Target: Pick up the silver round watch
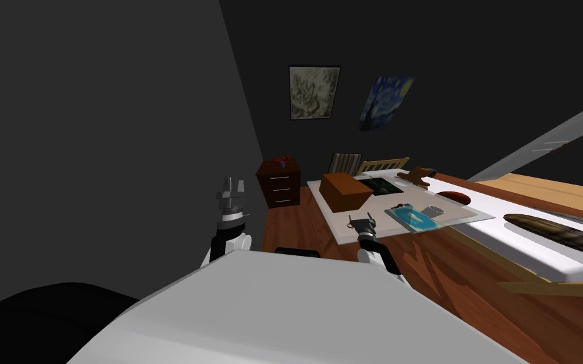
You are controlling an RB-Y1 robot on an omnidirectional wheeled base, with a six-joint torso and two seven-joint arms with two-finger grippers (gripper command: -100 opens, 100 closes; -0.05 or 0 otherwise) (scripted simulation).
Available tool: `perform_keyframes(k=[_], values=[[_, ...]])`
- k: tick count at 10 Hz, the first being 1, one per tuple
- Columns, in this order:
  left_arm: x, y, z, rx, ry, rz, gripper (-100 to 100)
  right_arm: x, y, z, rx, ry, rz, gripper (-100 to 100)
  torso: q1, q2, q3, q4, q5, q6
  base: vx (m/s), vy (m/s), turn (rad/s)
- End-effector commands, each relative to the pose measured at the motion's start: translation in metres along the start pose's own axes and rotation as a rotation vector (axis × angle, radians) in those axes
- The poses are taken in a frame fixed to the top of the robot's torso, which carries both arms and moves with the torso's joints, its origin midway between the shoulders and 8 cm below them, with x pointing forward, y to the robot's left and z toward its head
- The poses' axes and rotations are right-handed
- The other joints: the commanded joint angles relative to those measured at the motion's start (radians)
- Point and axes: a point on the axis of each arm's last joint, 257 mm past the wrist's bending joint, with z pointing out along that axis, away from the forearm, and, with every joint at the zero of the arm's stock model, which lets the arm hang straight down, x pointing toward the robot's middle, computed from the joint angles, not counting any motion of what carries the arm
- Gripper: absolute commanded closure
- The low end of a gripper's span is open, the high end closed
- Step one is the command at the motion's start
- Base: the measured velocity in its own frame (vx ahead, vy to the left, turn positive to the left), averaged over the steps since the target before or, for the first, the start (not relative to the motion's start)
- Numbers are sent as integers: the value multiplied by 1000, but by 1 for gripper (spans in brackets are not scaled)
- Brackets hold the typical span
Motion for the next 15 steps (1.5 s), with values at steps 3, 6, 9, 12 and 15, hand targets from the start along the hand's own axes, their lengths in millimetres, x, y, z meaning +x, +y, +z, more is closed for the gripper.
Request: perform_keyframes(k=[3,6,9,12,15], values=[[0,0,0,0,0,0,0,-44,-17,-5,24,-103,99,-100,0,0,0,0,0,0,65,42,18],[0,0,0,0,0,0,0,-69,-21,-7,28,-164,165,-100,-1,0,0,0,0,0,59,28,14],[0,0,0,0,0,0,0,-107,-22,-10,16,-258,297,-100,-2,2,1,0,0,0,61,21,18],[0,0,0,0,0,0,0,-141,-29,-20,12,-342,365,-100,-2,0,0,0,0,0,76,14,12],[0,0,0,0,0,0,0,-179,-31,-30,-21,-440,493,-100,-2,1,0,0,0,0,70,16,9]])
